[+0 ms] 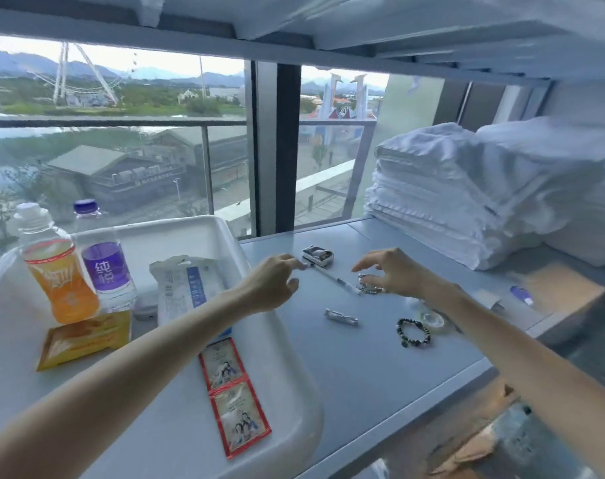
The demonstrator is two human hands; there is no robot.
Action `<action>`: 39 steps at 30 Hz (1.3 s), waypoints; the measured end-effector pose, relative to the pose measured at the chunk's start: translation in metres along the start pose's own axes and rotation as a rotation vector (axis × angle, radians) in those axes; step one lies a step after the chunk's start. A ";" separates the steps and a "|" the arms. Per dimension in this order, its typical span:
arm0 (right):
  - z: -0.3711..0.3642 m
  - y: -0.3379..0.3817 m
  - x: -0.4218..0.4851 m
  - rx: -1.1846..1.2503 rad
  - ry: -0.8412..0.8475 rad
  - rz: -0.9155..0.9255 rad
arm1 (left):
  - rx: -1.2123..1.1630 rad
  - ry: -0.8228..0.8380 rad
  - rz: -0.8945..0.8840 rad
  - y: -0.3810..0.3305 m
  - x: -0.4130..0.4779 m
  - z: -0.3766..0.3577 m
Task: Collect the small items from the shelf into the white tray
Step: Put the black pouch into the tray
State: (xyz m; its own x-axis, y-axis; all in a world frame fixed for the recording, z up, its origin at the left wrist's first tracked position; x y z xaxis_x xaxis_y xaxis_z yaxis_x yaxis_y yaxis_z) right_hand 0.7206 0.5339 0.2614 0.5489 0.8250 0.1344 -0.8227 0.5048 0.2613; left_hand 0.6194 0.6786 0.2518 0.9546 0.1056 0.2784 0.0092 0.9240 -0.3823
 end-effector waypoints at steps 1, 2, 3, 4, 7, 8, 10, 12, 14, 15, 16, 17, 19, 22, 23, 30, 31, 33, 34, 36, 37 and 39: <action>0.001 -0.022 -0.007 -0.010 0.015 -0.044 | 0.009 0.032 -0.020 -0.012 0.012 -0.011; 0.001 -0.043 -0.014 -0.016 0.031 -0.083 | 0.022 0.063 -0.036 -0.022 0.022 -0.022; 0.001 -0.062 -0.020 -0.021 0.046 -0.119 | 0.042 0.099 -0.046 -0.030 0.033 -0.034; 0.000 -0.080 -0.025 -0.027 0.059 -0.150 | 0.068 0.138 -0.055 -0.037 0.042 -0.045; -0.006 -0.125 -0.037 -0.047 0.099 -0.214 | 0.166 0.252 -0.064 -0.052 0.069 -0.081; -0.009 -0.138 -0.040 -0.058 0.118 -0.225 | 0.195 0.290 -0.056 -0.054 0.076 -0.092; -0.014 -0.162 -0.044 -0.078 0.150 -0.233 | 0.238 0.346 -0.040 -0.058 0.091 -0.114; -0.017 -0.186 -0.044 -0.088 0.182 -0.235 | 0.247 0.385 -0.028 -0.062 0.105 -0.133; -0.020 -0.206 -0.041 -0.099 0.222 -0.232 | 0.225 0.417 -0.018 -0.068 0.118 -0.152; -0.021 -0.214 -0.038 -0.102 0.233 -0.226 | 0.214 0.423 -0.010 -0.071 0.124 -0.160; -0.022 -0.219 -0.033 -0.098 0.237 -0.214 | 0.211 0.422 -0.001 -0.073 0.131 -0.168; -0.023 -0.222 -0.028 -0.089 0.237 -0.198 | 0.214 0.418 0.011 -0.074 0.137 -0.175; -0.026 -0.223 -0.016 -0.064 0.234 -0.154 | 0.233 0.394 0.036 -0.073 0.149 -0.188; -0.033 -0.223 0.000 -0.042 0.242 -0.082 | 0.277 0.346 0.058 -0.072 0.161 -0.203; -0.036 -0.223 0.005 -0.042 0.252 -0.061 | 0.299 0.345 0.062 -0.071 0.164 -0.208; -0.046 -0.230 0.036 -0.034 0.291 0.023 | 0.258 0.249 0.104 -0.062 0.166 -0.212; -0.048 -0.229 0.040 -0.027 0.298 0.032 | 0.239 0.252 0.098 -0.062 0.164 -0.212; -0.052 -0.223 0.051 -0.020 0.306 0.057 | 0.208 0.261 0.074 -0.063 0.157 -0.211; -0.055 -0.217 0.057 -0.016 0.304 0.076 | 0.201 0.267 0.058 -0.064 0.152 -0.209; -0.060 -0.201 0.073 -0.004 0.293 0.118 | 0.192 0.283 0.033 -0.064 0.142 -0.205; -0.063 -0.193 0.082 -0.002 0.287 0.141 | 0.182 0.295 0.026 -0.064 0.136 -0.204; -0.071 -0.174 0.099 -0.004 0.268 0.191 | 0.167 0.328 0.013 -0.065 0.124 -0.201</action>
State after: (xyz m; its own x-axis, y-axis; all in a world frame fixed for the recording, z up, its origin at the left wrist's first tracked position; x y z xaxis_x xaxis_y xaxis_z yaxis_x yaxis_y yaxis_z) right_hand 0.9074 0.5457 0.1613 0.3261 0.9422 -0.0763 -0.9082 0.3347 0.2514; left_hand 0.7969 0.5579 0.1345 0.9993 0.0189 -0.0333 -0.0260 0.9736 -0.2269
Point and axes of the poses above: each hand's wrist, its own x-axis towards the middle knuckle, its own z-axis out of the back of the hand, y = z × x, the point moved 9 cm from there along x, towards the middle knuckle, and after that the axes turned 3 degrees about -x, right-handed, at the moved point
